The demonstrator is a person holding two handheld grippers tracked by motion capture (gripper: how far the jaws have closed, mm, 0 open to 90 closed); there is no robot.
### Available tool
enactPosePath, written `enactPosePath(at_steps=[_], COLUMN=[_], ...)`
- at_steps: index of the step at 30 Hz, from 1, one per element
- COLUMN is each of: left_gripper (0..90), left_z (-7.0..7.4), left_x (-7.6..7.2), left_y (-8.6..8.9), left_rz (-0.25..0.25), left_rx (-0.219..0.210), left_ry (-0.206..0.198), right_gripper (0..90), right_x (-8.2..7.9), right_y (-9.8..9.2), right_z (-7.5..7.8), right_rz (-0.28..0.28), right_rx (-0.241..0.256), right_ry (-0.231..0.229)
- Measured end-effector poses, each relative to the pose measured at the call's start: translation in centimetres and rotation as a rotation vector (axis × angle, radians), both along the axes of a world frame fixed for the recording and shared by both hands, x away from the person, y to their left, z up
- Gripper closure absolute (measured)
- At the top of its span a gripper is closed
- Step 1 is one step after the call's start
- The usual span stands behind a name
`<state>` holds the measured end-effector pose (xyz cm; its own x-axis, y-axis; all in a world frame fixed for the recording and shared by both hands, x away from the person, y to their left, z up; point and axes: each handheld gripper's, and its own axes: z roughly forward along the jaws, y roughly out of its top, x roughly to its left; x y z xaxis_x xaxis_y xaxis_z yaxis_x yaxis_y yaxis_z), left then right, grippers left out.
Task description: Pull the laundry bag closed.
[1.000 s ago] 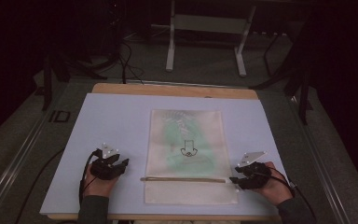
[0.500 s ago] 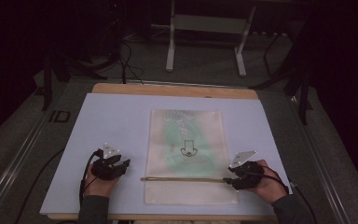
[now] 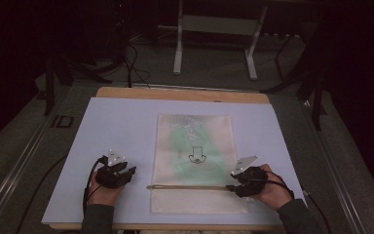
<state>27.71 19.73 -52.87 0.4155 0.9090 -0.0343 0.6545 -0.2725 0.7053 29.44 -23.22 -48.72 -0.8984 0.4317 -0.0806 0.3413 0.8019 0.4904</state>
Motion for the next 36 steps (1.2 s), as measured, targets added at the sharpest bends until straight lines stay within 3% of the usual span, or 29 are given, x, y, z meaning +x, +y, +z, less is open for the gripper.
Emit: enactPosePath(at_steps=[36], left_gripper=[57.6], left_z=[0.0], left_x=[0.0], left_y=[0.0], left_rz=[-0.003], left_rx=[-0.005], left_ry=[0.001], right_gripper=[54.1], right_x=[0.6], right_y=[6.4], right_z=[0.7], right_rz=[0.145], right_rx=[0.019], right_ry=[-0.002])
